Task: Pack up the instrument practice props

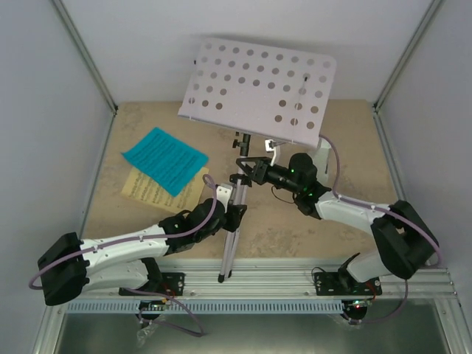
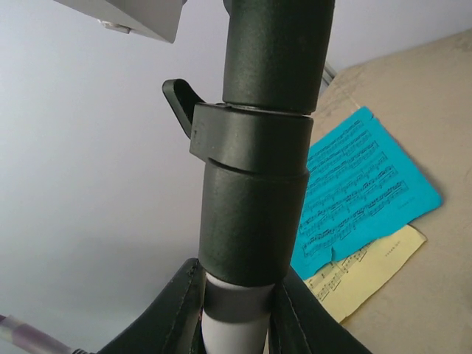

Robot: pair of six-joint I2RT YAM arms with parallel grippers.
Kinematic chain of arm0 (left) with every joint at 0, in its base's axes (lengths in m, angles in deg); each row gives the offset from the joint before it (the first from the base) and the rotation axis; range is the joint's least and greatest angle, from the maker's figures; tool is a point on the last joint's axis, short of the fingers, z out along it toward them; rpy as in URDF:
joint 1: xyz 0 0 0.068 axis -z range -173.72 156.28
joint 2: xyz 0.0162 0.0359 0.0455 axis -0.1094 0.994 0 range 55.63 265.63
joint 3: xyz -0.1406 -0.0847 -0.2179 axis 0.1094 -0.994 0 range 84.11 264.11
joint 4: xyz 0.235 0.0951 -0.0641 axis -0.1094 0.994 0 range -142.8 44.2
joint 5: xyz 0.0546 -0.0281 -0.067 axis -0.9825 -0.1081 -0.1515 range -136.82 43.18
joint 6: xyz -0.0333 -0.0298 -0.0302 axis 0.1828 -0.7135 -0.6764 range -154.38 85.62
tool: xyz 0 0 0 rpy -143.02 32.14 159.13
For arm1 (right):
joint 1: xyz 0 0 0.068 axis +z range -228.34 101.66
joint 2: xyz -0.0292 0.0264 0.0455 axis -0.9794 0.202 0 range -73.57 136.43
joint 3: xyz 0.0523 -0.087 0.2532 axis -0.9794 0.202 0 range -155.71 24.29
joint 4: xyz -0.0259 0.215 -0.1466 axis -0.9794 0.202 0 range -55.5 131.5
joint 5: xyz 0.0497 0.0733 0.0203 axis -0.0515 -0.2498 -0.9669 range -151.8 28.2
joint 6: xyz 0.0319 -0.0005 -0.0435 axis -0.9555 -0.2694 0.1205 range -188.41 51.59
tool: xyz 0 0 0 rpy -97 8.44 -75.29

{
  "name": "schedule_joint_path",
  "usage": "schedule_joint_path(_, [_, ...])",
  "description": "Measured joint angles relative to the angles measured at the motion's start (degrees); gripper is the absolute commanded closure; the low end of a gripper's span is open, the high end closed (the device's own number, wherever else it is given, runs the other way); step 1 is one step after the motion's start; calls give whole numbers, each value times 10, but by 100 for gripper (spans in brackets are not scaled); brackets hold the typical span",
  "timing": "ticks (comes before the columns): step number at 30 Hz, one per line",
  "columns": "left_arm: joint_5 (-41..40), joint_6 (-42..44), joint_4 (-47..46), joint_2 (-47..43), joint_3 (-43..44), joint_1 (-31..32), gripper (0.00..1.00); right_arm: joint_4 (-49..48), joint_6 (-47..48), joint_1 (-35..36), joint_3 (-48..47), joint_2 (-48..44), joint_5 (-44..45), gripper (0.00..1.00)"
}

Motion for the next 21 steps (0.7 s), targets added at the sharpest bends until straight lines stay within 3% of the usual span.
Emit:
schedule_joint_path(9, [-12, -29, 14, 8, 1, -12, 100, -74, -22, 1, -12, 71, -12, 93])
schedule_joint_path(21, [0, -39, -1, 10, -8, -24, 100, -99, -15, 1, -13, 89, -11, 68])
